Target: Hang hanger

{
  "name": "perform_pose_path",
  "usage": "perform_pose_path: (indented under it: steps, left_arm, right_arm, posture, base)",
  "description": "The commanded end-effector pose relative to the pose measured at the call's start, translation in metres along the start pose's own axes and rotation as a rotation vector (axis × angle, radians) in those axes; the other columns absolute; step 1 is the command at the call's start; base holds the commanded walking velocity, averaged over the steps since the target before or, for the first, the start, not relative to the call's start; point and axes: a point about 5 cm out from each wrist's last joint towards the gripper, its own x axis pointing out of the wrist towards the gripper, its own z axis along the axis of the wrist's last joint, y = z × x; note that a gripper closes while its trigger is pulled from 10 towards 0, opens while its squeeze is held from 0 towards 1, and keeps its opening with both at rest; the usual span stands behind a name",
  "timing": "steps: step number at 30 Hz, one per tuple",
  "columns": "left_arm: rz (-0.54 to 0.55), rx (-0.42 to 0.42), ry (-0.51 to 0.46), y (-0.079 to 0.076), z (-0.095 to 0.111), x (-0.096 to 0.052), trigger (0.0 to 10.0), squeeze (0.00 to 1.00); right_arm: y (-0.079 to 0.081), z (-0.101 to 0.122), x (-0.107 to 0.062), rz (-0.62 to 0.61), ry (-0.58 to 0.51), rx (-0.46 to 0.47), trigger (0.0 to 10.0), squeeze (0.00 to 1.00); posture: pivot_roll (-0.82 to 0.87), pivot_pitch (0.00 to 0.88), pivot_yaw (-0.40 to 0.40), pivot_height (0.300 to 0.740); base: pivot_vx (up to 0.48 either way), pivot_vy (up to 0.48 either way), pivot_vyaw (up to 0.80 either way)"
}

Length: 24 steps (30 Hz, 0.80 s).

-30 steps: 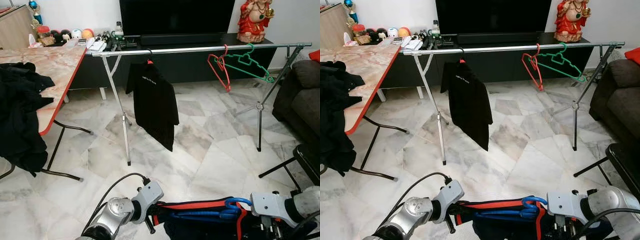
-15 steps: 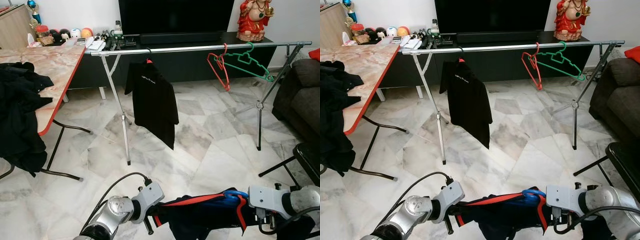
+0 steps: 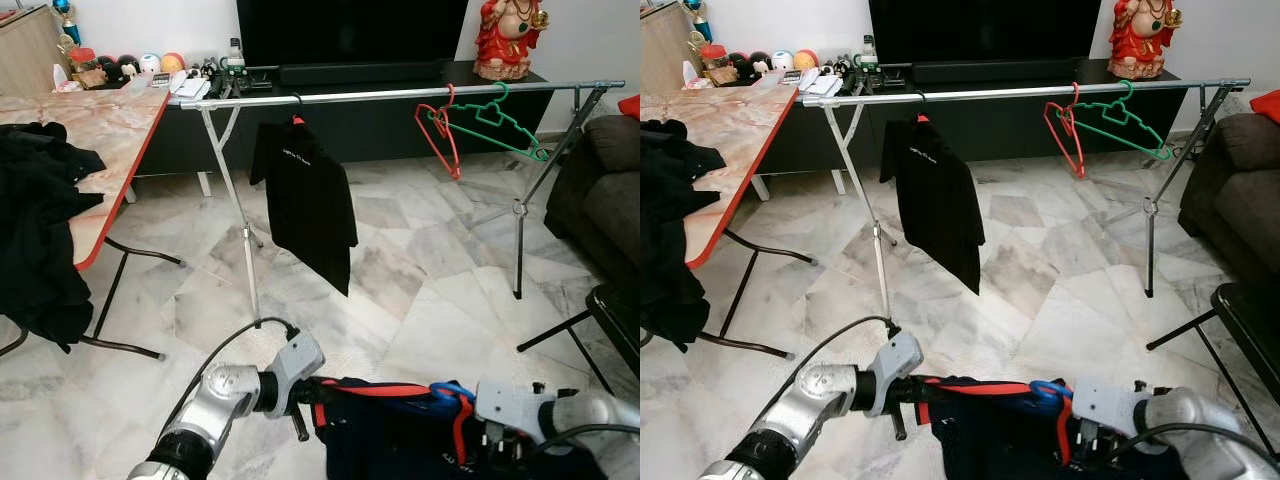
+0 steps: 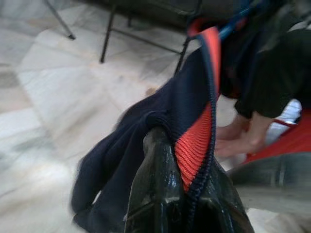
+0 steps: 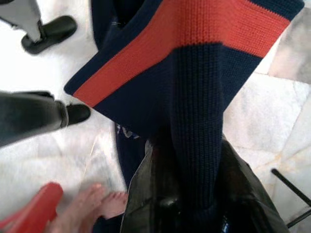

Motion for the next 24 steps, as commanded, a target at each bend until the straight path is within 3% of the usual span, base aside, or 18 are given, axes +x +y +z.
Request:
perform_pose_path:
  steps: [1, 6, 7, 8, 9, 10, 11, 12, 17, 24]
  left_arm:
    - [-0.051, -0.006, -0.051, -0.004, 0.01, -0.004, 0.0, 0.0]
    - [-0.203, 0.014, -0.066, -0.025, 0.02, -0.003, 0.0, 0.0]
    - [-0.226, 0.022, -0.062, -0.029, 0.02, -0.003, 0.9, 0.0]
    - [-0.24, 0.028, -0.062, -0.031, 0.021, -0.003, 4.8, 0.06]
    - [-0.253, 0.033, -0.067, -0.034, 0.023, -0.003, 9.9, 0.39]
    - [-0.261, 0.035, -0.081, -0.037, 0.028, -0.004, 10.0, 0.61]
    - [-0.262, 0.032, -0.09, -0.037, 0.03, -0.004, 10.0, 0.95]
    - [-0.26, 0.03, -0.097, -0.037, 0.031, -0.005, 10.0, 1.0]
    - [-0.247, 0.017, -0.123, -0.037, 0.04, -0.011, 10.0, 1.0]
    - [-0.209, 0.015, -0.082, -0.035, 0.034, -0.015, 10.0, 1.0]
  right_arm:
    - [-0.009, 0.003, 0.001, -0.065, 0.004, 0.04, 0.0, 0.0]
    - [-0.021, 0.02, 0.008, -0.181, -0.065, 0.114, 0.0, 0.0]
    - [-0.023, 0.025, 0.009, -0.195, -0.096, 0.148, 0.0, 0.0]
    - [-0.025, 0.03, 0.009, -0.205, -0.127, 0.171, 0.0, 0.0]
    - [-0.028, 0.035, 0.01, -0.219, -0.161, 0.196, 0.0, 0.0]
    - [-0.03, 0.041, 0.011, -0.238, -0.186, 0.223, 0.0, 0.0]
    - [-0.03, 0.042, 0.011, -0.241, -0.194, 0.232, 0.0, 0.0]
    - [-0.03, 0.044, 0.012, -0.241, -0.198, 0.234, 0.0, 0.0]
    - [-0.033, 0.049, 0.017, -0.277, -0.226, 0.249, 0.0, 0.0]
    - [-0.033, 0.048, 0.019, -0.271, -0.279, 0.27, 0.0, 0.0]
  posture:
    - [-0.08, 0.084, -0.006, 0.74]
    - [-0.07, 0.081, -0.004, 0.74]
    - [-0.07, 0.081, -0.004, 0.74]
    - [-0.07, 0.08, -0.003, 0.74]
    - [-0.07, 0.08, -0.003, 0.74]
    - [-0.07, 0.079, -0.003, 0.74]
    - [-0.07, 0.077, -0.003, 0.74]
    - [-0.07, 0.077, -0.003, 0.74]
    - [-0.06, 0.073, -0.001, 0.74]
    - [-0.06, 0.072, 0.002, 0.74]
  base:
    - [0.0, 0.0, 0.0]
    - [0.0, 0.0, 0.0]
    - [0.0, 0.0, 0.0]
    - [0.0, 0.0, 0.0]
    - [0.0, 0.0, 0.0]
    - [0.0, 0.0, 0.0]
    - [0.0, 0.0, 0.0]
    - [0.0, 0.0, 0.0]
    - [0.0, 0.0, 0.0]
    - [0.0, 0.0, 0.0]
